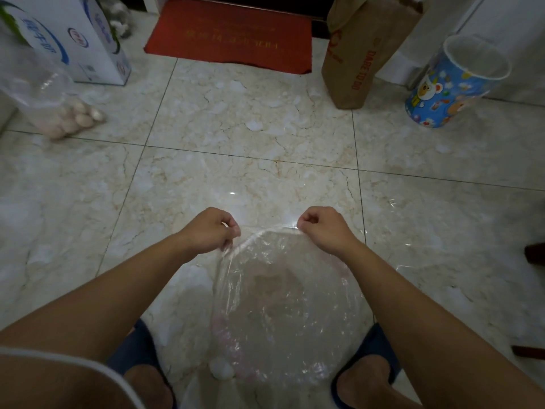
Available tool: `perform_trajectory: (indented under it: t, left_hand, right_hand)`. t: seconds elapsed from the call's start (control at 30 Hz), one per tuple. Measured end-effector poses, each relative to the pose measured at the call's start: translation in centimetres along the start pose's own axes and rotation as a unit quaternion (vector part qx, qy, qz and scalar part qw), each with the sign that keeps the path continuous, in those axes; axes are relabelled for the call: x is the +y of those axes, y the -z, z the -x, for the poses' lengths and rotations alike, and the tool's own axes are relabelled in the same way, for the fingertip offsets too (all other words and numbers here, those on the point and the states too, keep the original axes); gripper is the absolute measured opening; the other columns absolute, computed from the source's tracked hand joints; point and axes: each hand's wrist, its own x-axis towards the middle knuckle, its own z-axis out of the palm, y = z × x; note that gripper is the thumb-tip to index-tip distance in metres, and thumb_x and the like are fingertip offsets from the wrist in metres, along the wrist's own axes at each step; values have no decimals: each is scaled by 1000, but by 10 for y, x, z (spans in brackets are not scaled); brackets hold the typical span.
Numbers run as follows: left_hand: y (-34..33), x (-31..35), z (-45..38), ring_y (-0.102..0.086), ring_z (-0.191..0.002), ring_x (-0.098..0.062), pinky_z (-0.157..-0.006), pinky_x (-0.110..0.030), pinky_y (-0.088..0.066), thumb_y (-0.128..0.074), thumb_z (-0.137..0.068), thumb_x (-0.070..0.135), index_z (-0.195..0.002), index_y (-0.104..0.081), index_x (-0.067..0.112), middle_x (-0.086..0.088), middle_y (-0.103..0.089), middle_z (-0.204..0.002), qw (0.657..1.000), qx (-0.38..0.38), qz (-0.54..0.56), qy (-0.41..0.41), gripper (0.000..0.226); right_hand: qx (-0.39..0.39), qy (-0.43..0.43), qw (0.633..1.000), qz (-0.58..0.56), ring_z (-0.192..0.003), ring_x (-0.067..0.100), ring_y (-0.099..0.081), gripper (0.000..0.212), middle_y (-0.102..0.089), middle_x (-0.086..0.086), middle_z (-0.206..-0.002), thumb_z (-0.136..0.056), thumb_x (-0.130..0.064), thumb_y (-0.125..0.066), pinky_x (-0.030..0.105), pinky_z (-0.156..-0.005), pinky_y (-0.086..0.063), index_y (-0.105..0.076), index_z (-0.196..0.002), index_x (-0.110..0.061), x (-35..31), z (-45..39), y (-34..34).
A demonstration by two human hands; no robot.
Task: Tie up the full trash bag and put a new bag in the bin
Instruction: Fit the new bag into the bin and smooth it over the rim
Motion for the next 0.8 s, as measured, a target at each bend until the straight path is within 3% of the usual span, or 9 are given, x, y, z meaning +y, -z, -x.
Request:
perform_trajectory:
  t: [0.2,0.33,0.5,0.6,0.67,0.73,0.8]
  left_hand:
    - [-15,-13,-3,-55,-60,-14,-60,-24,-45,-67,-89,13,-78,-72,6,-5,-65,-68,997,2,52,56,15]
    - [-21,-21,-6,-52,-60,-15,-56,-24,-42,-68,-88,21,-73,-69,4,-5,-62,-67,991,6,81,105,22]
    - [-26,-34,-8,-30,-50,-16,-48,-26,-27,-69,-87,31,-55,-43,13,-5,-37,-56,982,15,52,183,44]
    - [-20,-45,-6,-42,-53,-19,-57,-30,-37,-61,-93,34,-67,-49,9,-7,-47,-62,965,10,112,237,38]
    - [-16,-48,-2,-53,-62,-24,-66,-34,-47,-53,-96,37,-79,-55,7,-10,-54,-72,938,-11,201,283,35]
    - [-12,-47,1,-57,-67,-28,-67,-37,-51,-53,-93,42,-91,-57,6,-12,-56,-79,906,-70,286,305,37]
    - [-7,-46,2,-56,-68,-27,-68,-36,-50,-61,-84,43,-96,-60,6,-11,-57,-78,894,-128,321,284,39]
  right_hand:
    - [-74,-121,984,-103,-78,25,-69,13,-74,15,-88,-83,-5,-64,36,-74,-57,-77,-83,-1,-4,-12,7]
    - [-106,-163,977,-90,-79,29,-73,12,-75,15,-87,-80,-2,-67,39,-75,-61,-78,-84,-2,-9,-22,9]
    - [-116,-177,977,-22,-74,30,-73,8,-74,15,-86,-80,-8,-70,35,-65,-62,-77,-77,-7,-9,-31,3]
    - [-113,-183,976,-21,-66,28,-71,10,-73,16,-83,-84,-9,-68,29,-55,-57,-75,-78,-4,-6,-30,0]
    - [-104,-184,977,-20,-66,28,-69,10,-72,15,-83,-83,-10,-69,29,-56,-57,-74,-81,-2,-4,-30,0]
    - [-82,-181,980,-23,-74,31,-70,15,-72,18,-89,-82,-12,-71,37,-69,-61,-74,-88,2,0,-31,-1]
    - [-42,-176,983,-37,-85,31,-70,25,-72,17,-97,-83,-16,-72,45,-84,-59,-73,-99,3,5,-33,0]
